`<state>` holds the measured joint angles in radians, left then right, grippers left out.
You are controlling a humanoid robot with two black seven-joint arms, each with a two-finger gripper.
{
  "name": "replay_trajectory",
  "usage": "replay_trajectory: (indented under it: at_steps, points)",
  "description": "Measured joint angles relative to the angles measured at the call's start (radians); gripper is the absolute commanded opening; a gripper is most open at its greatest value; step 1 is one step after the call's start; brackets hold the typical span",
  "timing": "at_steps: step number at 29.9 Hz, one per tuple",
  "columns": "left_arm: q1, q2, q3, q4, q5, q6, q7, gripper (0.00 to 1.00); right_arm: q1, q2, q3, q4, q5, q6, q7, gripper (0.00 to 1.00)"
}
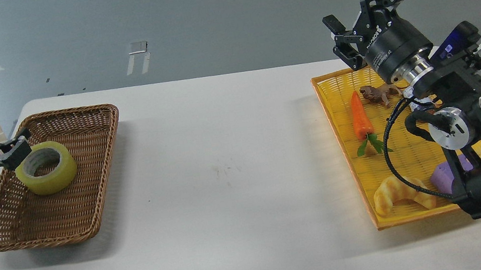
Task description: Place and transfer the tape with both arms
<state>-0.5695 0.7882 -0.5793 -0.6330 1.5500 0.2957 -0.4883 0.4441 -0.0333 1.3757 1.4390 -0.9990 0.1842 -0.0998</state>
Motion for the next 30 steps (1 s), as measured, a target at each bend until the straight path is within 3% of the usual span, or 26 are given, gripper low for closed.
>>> replay_trajectory:
  at_steps: [6, 9, 11, 15, 17, 23, 30]
  points:
    - [-0.138, -0.112, -0.004, -0.021, -0.193, -0.034, 0.000, 0.98, 0.010, 0.001, -0.011, 0.000, -0.007, 0.000, 0.000, 1.00]
    - [-0.169, -0.154, -0.006, -0.089, -0.343, -0.083, 0.002, 0.98, 0.012, -0.001, -0.016, 0.000, -0.011, 0.000, 0.001, 1.00]
    - [-0.178, -0.163, -0.011, -0.170, -0.465, -0.111, 0.022, 0.98, 0.014, -0.003, -0.016, 0.000, -0.013, 0.000, 0.002, 1.00]
    - [-0.187, -0.164, -0.019, -0.403, -0.760, -0.133, 0.117, 0.98, 0.024, -0.005, -0.017, 0.000, -0.015, 0.000, 0.002, 1.00]
    - [-0.197, -0.162, -0.032, -0.528, -0.876, -0.135, 0.139, 0.98, 0.030, -0.005, -0.017, 0.000, -0.015, -0.001, 0.002, 1.00]
    - [-0.207, -0.218, -0.154, -0.766, -0.993, -0.131, 0.163, 0.98, 0.055, -0.003, -0.015, 0.013, -0.011, -0.002, 0.007, 1.00]
    - [-0.107, -0.412, -0.304, -0.876, -0.996, -0.092, 0.166, 0.98, 0.080, 0.011, -0.015, 0.066, -0.008, 0.002, 0.013, 1.00]
